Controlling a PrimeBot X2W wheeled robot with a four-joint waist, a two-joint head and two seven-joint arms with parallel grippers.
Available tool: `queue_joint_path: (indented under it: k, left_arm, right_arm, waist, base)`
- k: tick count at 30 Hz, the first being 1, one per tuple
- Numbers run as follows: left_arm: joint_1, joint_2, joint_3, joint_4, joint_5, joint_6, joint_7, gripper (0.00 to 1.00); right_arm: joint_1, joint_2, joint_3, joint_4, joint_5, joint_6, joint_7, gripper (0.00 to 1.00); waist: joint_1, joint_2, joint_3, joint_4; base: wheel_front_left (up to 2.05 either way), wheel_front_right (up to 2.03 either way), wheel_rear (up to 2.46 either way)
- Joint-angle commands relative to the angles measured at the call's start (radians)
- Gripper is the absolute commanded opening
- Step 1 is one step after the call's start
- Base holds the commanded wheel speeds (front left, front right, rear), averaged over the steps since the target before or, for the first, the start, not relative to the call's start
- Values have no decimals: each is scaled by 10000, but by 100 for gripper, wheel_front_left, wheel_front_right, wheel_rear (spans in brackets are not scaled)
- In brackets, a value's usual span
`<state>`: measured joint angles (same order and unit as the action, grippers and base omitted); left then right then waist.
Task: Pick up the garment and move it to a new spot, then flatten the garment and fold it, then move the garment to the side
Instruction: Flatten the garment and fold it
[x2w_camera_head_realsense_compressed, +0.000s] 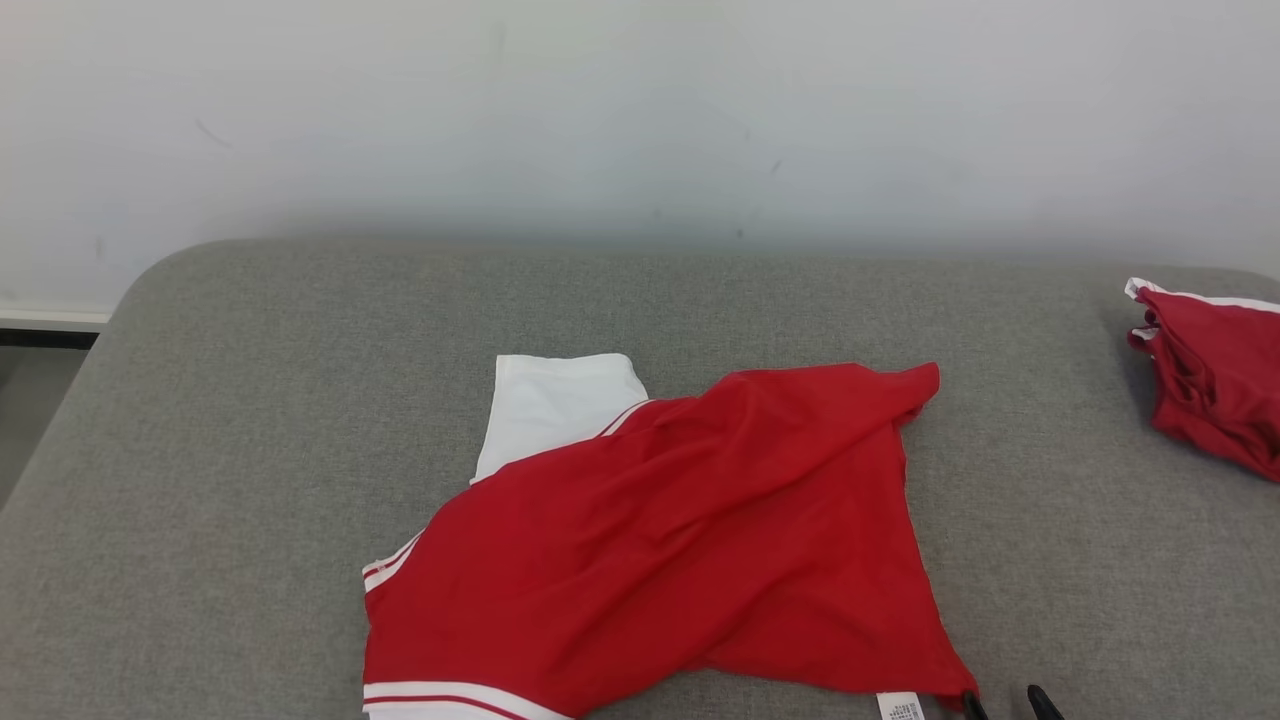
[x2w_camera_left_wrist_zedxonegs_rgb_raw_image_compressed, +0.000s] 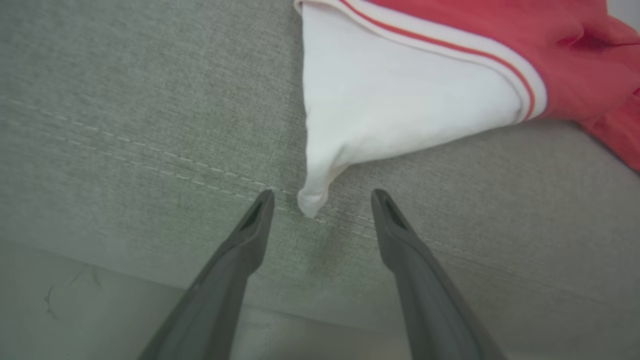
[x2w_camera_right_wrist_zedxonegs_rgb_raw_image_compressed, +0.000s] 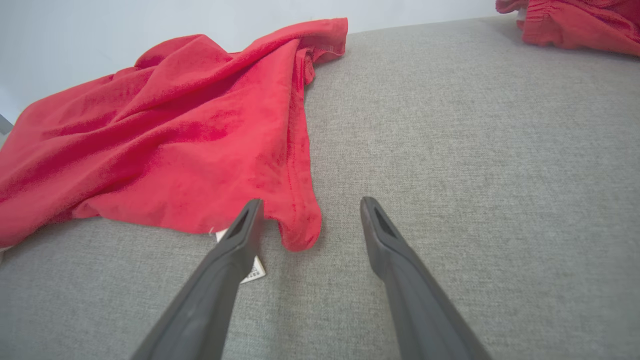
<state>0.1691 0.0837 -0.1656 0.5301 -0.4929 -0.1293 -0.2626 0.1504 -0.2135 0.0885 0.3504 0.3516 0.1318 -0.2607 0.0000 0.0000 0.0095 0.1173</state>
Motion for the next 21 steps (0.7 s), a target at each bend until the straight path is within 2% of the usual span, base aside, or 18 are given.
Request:
queue_joint_path:
  k: [1, 9, 17, 18, 19, 20, 21]
  left_arm:
    - [66, -37, -31, 40, 67, -8, -27, 100]
    - [-528, -27, -47, 569, 119, -8, -28, 100]
    - [-952, -98, 306, 706, 223, -9, -28, 100]
    - [-948, -118, 289, 735, 212, -9, -28, 76]
    - [-968, -125, 257, 703, 249, -9, -28, 42]
    - [-995, -125, 268, 648, 261, -9, -28, 4]
    - [-995, -121, 279, 604, 232, -9, -29, 0]
  right_arm:
    - [137, -87, 19, 66, 36, -27, -43, 100]
    - [-270, -252, 382, 650, -304, -27, -46, 100]
    - [-1006, -127, 724, 1587, -653, -27, -48, 100]
    - [-1113, -70, 708, 1743, -688, -27, -47, 92]
    - [-1213, -16, 758, 1881, -722, -27, -47, 49]
    - [-1326, 19, 783, 1908, -756, -27, -48, 31]
    - [-1358, 28, 771, 1970, -738, -27, -47, 0]
  waist:
    - [0, 0, 20, 1]
    - [0, 0, 100, 40]
    - [0, 0, 124, -67]
    - [0, 0, 105, -67]
    - [0, 0, 94, -65]
    - [0, 0, 80, -47]
    - [0, 0, 63, -29]
  base:
    - [0, 0, 0]
    - [0, 0, 0]
    - [0, 0, 0]
    - [0, 0, 0]
    - [0, 0, 0]
    - [0, 0, 0]
    - [0, 0, 0]
